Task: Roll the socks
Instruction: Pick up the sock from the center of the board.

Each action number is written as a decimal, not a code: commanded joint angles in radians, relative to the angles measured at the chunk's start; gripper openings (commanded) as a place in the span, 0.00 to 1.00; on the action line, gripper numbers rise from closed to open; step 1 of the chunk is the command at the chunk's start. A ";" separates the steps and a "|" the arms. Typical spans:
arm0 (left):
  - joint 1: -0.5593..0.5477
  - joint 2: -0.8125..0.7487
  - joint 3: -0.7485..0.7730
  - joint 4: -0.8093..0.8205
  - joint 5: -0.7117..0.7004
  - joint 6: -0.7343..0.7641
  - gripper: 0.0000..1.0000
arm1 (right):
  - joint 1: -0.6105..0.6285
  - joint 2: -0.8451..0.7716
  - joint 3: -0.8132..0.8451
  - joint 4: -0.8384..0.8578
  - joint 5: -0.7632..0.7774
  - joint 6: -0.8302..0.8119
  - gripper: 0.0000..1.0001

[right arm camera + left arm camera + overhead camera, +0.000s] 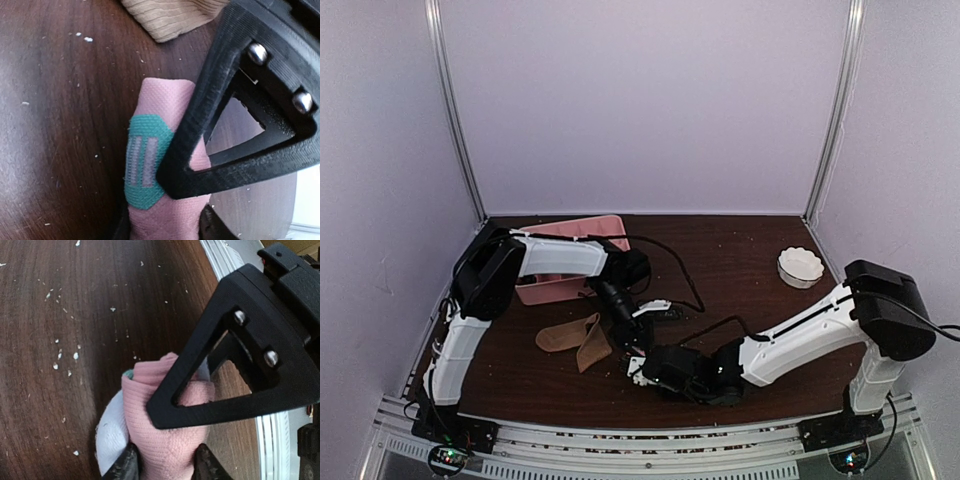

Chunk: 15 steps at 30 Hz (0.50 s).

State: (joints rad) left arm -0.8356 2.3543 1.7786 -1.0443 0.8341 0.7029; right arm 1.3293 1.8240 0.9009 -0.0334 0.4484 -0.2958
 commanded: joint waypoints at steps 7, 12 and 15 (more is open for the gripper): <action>0.039 -0.153 -0.306 0.238 -0.190 0.010 0.72 | -0.074 0.070 -0.041 -0.109 -0.299 0.329 0.07; 0.070 -0.329 -0.439 0.395 -0.189 -0.011 0.78 | -0.074 0.071 -0.109 -0.037 -0.419 0.500 0.00; 0.072 -0.417 -0.531 0.486 -0.191 0.014 0.80 | -0.074 0.086 -0.144 0.014 -0.466 0.579 0.00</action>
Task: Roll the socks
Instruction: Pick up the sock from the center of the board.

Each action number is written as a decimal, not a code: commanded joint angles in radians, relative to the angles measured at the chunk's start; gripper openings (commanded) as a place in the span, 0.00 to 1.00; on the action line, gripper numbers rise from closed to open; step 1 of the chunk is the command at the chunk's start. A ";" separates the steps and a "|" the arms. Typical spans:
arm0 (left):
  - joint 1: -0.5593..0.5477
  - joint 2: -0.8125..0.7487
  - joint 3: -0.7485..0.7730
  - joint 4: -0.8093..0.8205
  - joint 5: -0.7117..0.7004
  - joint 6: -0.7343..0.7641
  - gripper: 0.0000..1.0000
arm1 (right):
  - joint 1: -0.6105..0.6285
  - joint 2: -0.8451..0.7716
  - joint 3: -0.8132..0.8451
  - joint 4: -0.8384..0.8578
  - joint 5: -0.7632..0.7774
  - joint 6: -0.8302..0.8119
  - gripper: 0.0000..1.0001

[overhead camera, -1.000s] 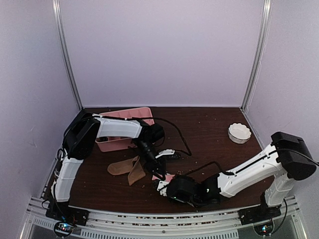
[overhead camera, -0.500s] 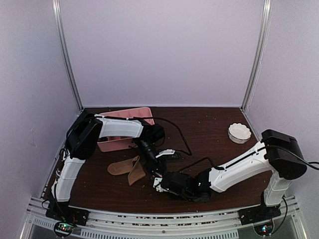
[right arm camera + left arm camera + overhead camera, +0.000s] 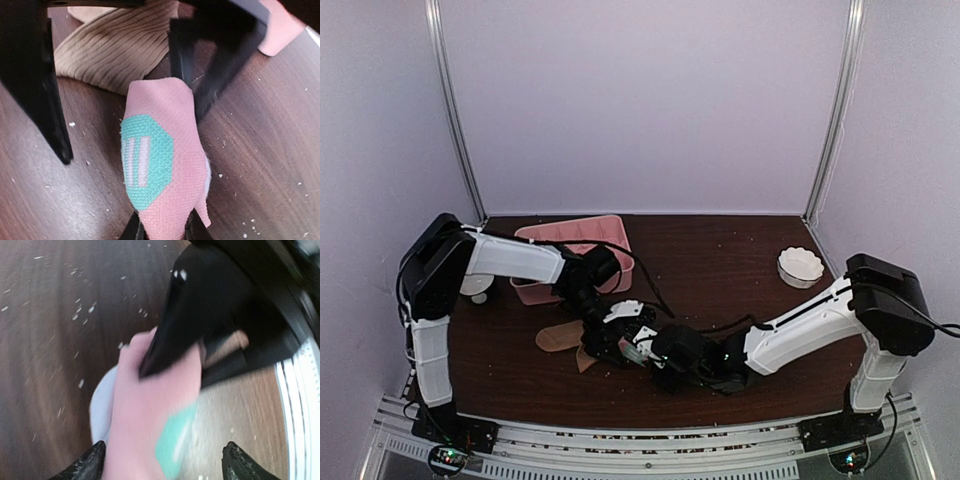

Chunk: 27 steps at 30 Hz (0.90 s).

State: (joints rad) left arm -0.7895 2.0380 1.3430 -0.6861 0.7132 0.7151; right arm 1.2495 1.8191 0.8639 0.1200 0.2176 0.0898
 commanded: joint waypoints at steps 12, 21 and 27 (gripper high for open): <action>0.005 -0.306 -0.354 0.350 -0.018 0.124 0.98 | 0.005 0.159 -0.191 0.014 -0.343 0.359 0.00; -0.090 -0.312 -0.393 0.430 -0.184 0.247 0.88 | -0.026 0.147 -0.256 0.184 -0.487 0.437 0.00; -0.095 -0.373 -0.424 0.502 -0.219 0.256 0.48 | -0.076 0.106 -0.325 0.364 -0.621 0.488 0.00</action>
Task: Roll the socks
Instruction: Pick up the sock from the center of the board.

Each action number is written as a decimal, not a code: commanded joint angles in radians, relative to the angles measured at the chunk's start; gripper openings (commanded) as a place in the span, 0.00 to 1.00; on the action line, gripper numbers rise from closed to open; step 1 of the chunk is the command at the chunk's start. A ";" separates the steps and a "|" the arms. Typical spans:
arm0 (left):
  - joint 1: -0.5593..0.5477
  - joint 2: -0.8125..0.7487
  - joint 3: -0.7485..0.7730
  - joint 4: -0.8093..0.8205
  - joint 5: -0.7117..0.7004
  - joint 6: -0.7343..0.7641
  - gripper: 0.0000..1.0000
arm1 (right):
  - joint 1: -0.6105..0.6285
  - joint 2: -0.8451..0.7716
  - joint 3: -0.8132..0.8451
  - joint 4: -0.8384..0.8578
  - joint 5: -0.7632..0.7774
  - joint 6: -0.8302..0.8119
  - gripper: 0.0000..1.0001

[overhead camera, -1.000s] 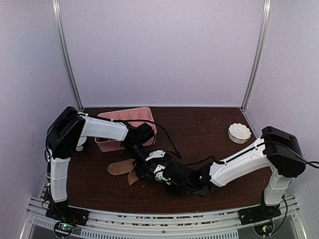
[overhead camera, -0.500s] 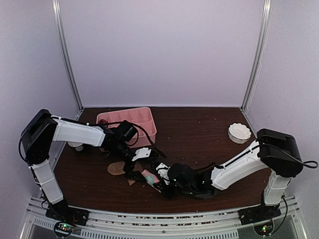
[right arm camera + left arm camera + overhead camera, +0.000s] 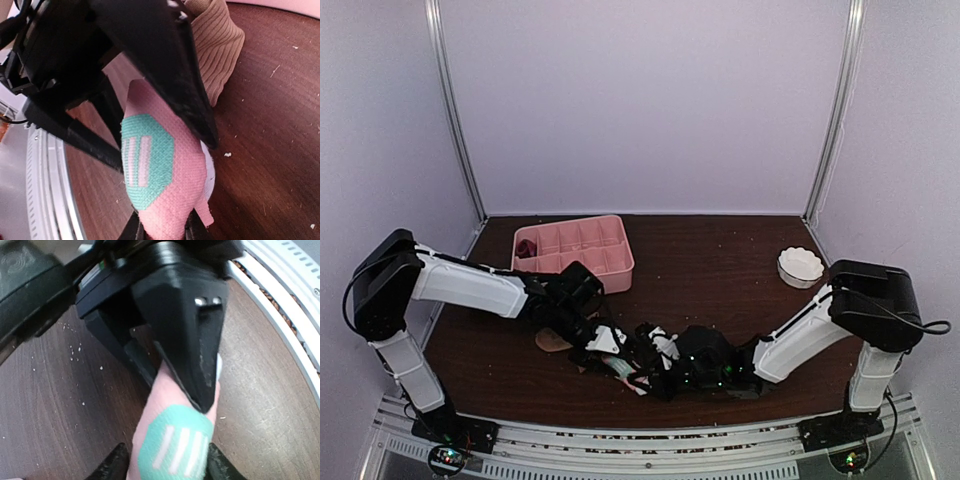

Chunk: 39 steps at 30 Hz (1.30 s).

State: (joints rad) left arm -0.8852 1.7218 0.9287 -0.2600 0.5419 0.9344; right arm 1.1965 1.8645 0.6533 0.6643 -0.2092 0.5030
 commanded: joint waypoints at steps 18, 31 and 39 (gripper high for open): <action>-0.051 -0.159 0.067 -0.267 0.008 0.114 0.58 | -0.124 0.015 -0.098 -0.022 -0.504 0.238 0.00; -0.093 -0.182 0.026 -0.126 -0.038 -0.090 0.58 | -0.137 -0.062 -0.020 -0.117 -0.449 0.244 0.00; -0.161 -0.106 -0.026 -0.003 -0.169 -0.037 0.59 | -0.152 -0.025 -0.037 0.058 -0.470 0.355 0.00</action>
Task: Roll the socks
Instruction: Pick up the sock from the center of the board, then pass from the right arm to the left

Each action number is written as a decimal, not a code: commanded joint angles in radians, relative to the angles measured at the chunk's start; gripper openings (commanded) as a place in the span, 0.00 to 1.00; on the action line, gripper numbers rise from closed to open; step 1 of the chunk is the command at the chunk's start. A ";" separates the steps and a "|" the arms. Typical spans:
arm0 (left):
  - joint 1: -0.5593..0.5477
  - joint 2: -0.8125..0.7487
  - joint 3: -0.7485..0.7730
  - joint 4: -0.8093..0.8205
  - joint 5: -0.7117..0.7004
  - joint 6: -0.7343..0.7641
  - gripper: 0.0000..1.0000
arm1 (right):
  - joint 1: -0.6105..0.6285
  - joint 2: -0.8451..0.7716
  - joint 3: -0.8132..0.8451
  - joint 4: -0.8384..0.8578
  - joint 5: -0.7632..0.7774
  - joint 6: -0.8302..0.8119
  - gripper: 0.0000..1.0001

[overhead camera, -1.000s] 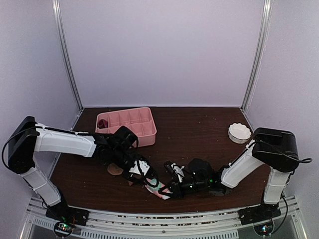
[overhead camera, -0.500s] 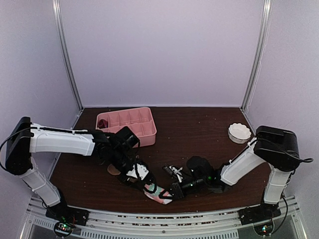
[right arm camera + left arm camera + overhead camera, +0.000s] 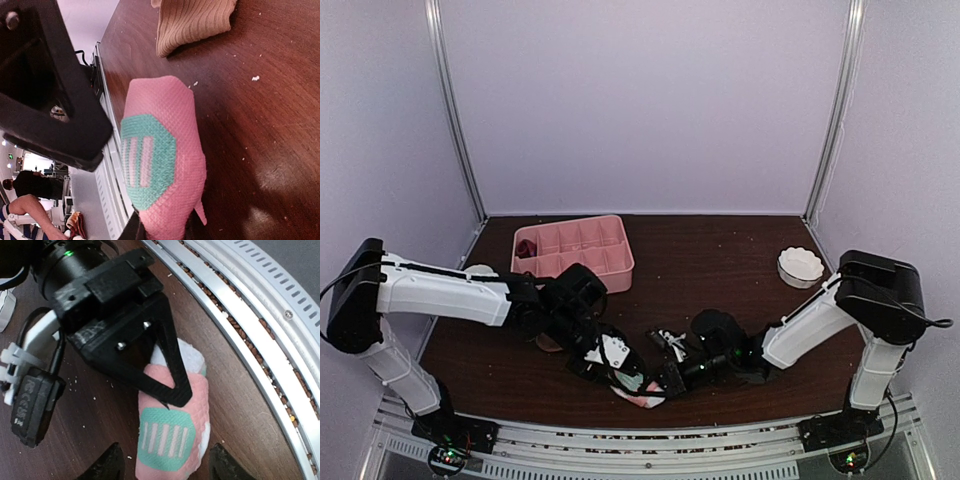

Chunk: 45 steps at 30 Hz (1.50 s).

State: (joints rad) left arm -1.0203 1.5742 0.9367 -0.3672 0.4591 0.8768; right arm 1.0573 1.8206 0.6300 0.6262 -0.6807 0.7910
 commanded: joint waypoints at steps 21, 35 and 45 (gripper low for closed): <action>-0.038 0.060 -0.043 0.253 -0.203 0.055 0.58 | -0.030 0.017 -0.033 0.347 -0.077 0.245 0.00; 0.001 0.010 0.176 -0.028 -0.168 -0.023 0.55 | -0.027 -0.120 0.056 0.212 -0.115 0.217 0.00; 0.242 -0.027 0.383 -0.405 0.417 -0.352 0.69 | 0.061 -0.350 0.193 -0.419 0.163 -0.229 0.00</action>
State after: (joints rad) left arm -0.8150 1.5986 1.2781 -0.7097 0.6334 0.6849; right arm 1.0470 1.5166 0.7311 0.5228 -0.6014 0.8028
